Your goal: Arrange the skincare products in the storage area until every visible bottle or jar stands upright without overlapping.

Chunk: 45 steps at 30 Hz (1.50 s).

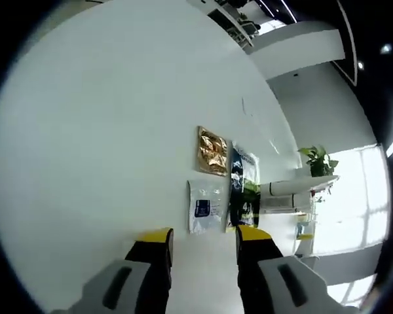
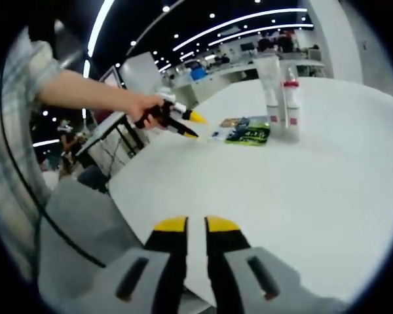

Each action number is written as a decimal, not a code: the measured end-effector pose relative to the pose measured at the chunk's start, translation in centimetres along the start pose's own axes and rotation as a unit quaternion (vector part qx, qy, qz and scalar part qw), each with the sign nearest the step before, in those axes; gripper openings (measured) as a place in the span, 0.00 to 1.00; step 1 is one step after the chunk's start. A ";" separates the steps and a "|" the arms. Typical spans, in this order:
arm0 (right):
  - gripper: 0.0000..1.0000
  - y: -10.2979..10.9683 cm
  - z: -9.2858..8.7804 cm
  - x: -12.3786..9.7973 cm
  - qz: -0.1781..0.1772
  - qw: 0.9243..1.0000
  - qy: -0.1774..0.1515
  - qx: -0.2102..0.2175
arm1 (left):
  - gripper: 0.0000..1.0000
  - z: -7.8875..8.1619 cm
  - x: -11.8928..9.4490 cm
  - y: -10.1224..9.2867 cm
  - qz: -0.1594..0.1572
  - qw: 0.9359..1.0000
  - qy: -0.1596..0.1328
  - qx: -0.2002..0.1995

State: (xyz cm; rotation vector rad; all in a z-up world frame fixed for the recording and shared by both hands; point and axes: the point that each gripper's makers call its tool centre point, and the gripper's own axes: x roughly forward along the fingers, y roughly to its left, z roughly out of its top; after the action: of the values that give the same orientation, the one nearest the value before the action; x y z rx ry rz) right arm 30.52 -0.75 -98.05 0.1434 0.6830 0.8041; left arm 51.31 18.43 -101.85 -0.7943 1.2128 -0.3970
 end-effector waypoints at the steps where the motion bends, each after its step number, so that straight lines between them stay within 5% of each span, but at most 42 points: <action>1: 0.09 0.0 0.0 0.0 0.000 1.000 -0.001 0.001 | 0.39 -0.3 -0.3 -0.3 -0.006 1.000 -0.002 0.008; 6: 0.13 0.6 0.6 -0.3 0.003 1.000 -0.011 0.007 | 0.46 -2.1 -2.1 -2.4 -0.033 0.996 -0.033 0.074; 11: 0.15 1.2 1.6 -0.7 0.007 0.999 -0.030 0.009 | 0.48 -6.5 -4.3 -4.8 -0.060 0.980 -0.040 0.186; 21: 0.24 3.9 4.6 -1.0 0.021 0.998 -0.063 -0.010 | 0.59 -12.4 -9.3 -7.4 -0.102 0.950 -0.111 0.274; 30: 0.38 5.8 7.1 -1.9 0.021 0.994 -0.107 -0.018 | 0.77 -13.5 -15.9 -7.1 -0.087 0.920 -0.221 0.311; 40: 0.57 8.6 9.2 -2.6 0.009 0.989 -0.144 -0.041 | 0.82 -14.2 -21.3 -4.5 -0.032 0.889 -0.287 0.356; 45: 0.76 10.1 10.3 -2.7 0.002 0.985 -0.166 -0.040 | 0.92 -15.1 -22.3 -3.1 -0.014 0.881 -0.287 0.375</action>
State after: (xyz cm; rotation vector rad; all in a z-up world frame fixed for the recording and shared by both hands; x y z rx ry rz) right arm 29.26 5.74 -84.93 0.2011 0.3363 0.7864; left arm 30.35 26.07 -86.55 -0.2102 0.4145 -0.5559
